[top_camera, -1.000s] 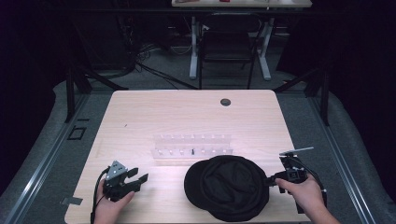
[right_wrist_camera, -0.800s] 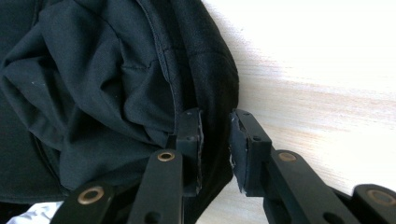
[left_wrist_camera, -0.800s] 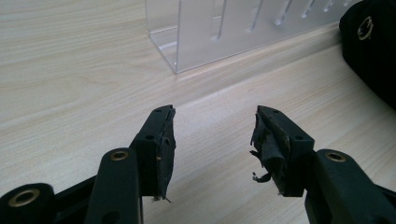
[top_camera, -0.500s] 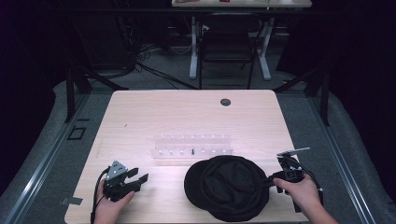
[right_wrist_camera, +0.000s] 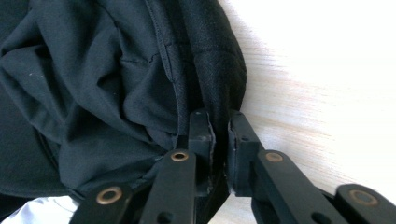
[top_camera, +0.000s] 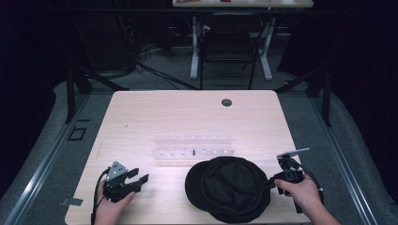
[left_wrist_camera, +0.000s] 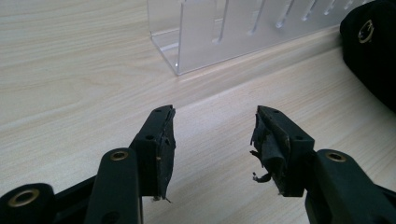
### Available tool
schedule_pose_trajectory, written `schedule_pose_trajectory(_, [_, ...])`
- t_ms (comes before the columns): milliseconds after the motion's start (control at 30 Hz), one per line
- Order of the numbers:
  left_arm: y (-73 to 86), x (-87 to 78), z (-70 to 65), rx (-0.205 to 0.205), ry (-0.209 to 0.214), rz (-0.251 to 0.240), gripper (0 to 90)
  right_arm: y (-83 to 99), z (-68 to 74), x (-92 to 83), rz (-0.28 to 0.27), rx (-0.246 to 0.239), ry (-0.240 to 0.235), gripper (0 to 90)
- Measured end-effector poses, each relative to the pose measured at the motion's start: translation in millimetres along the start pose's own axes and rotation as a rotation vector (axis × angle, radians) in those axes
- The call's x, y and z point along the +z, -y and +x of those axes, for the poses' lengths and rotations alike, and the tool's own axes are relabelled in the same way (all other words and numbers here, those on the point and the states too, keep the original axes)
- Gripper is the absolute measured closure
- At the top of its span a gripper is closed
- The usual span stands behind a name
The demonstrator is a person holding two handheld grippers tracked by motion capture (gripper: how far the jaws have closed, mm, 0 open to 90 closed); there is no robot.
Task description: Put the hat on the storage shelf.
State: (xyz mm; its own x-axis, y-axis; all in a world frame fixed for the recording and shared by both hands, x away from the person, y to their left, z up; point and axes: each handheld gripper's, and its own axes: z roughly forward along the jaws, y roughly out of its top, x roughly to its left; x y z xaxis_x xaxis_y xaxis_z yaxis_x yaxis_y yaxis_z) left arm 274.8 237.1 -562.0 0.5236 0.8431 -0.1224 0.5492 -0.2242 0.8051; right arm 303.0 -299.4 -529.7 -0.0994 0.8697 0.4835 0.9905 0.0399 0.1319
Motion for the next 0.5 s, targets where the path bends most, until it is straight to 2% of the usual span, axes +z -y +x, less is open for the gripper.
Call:
schedule_pose_trajectory(33, [0.0, 0.1, 0.0, 0.001, 0.000, 0.001, 48.4, 0.0, -0.4, 0.1, 0.002, 0.006, -0.015, 83.1])
schedule_pose_trajectory(67, [0.1, 0.2, -0.1, 0.001, 0.001, 0.002, 48.4, -0.1, -1.6, -0.5, 0.015, -0.001, -0.010, 83.9])
schedule_pose_trajectory(167, [0.1, 0.1, 0.0, 0.001, 0.000, 0.001, 48.4, 0.5, -1.4, 0.0, 0.004, 0.009, -0.026, 84.4])
schedule_pose_trajectory(200, [0.1, 0.1, 0.0, 0.000, 0.000, 0.000, 48.4, 0.9, -1.0, -0.5, 0.008, -0.004, -0.028, 84.6])
schedule_pose_trajectory(367, [0.1, 0.2, -0.1, 0.000, 0.001, -0.001, 48.4, 1.7, 0.2, -1.4, 0.012, -0.018, -0.022, 85.0])
schedule_pose_trajectory(467, [0.2, 0.3, -0.2, -0.001, 0.002, -0.001, 48.4, 2.3, 2.3, -0.9, -0.003, -0.004, -0.025, 85.1])
schedule_pose_trajectory(500, [0.2, 0.3, -0.3, -0.003, 0.000, 0.000, 48.4, 1.6, 2.3, -2.2, 0.013, -0.017, -0.018, 85.1])
